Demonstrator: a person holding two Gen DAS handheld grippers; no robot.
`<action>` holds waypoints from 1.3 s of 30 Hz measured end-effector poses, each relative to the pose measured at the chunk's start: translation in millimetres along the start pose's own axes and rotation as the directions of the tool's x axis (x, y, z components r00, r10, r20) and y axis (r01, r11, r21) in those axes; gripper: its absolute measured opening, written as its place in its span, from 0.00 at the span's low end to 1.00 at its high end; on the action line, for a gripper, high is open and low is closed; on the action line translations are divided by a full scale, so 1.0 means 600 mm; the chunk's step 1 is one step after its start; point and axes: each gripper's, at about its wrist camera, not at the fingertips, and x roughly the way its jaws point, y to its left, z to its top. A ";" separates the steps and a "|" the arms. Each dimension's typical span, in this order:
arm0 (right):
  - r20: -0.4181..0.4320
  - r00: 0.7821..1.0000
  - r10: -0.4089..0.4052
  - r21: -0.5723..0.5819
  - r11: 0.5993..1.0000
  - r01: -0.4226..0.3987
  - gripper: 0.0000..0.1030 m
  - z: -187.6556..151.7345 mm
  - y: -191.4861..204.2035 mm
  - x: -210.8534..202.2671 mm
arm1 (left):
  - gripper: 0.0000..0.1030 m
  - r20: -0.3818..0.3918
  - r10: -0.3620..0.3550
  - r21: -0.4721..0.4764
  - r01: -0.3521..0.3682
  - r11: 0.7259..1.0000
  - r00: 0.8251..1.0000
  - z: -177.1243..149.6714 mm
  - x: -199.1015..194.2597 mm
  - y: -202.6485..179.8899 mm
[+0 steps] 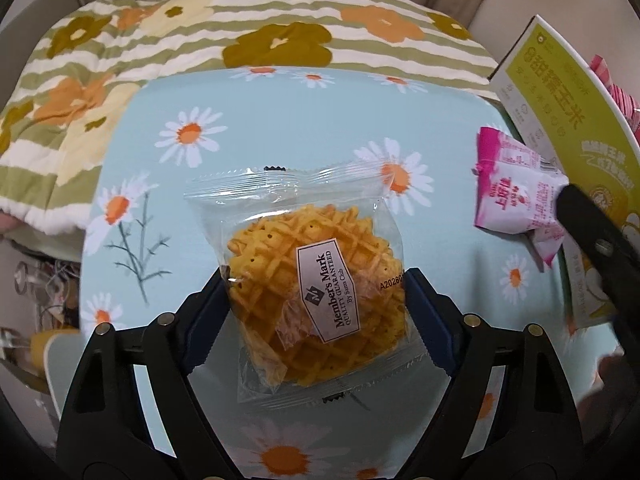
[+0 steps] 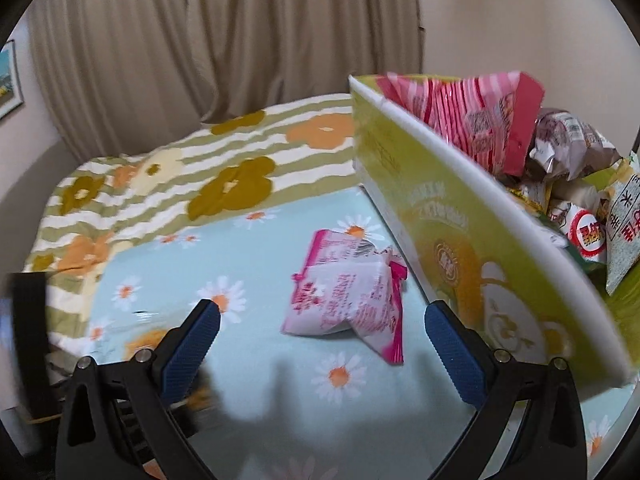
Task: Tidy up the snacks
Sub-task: 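Grasp the waffle cookie packet with left tool while right tool grasps the pink-white candy bag, then carry both packets over the box and release them inside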
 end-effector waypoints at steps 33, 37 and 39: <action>-0.153 0.985 -0.082 -0.048 0.996 0.076 0.72 0.013 0.026 0.130 | 0.75 -0.014 -0.065 0.020 0.065 0.998 0.998 0.038 -0.016 0.049; -0.137 0.990 -0.016 -0.071 0.997 0.007 0.57 0.010 0.033 0.116 | 0.75 0.000 -0.085 0.008 0.085 0.996 0.996 0.040 -0.029 0.054; -0.128 0.992 0.014 -0.071 0.997 -0.023 0.54 0.010 0.036 0.103 | 0.75 0.014 -0.090 0.005 0.090 0.996 0.996 0.042 -0.039 0.057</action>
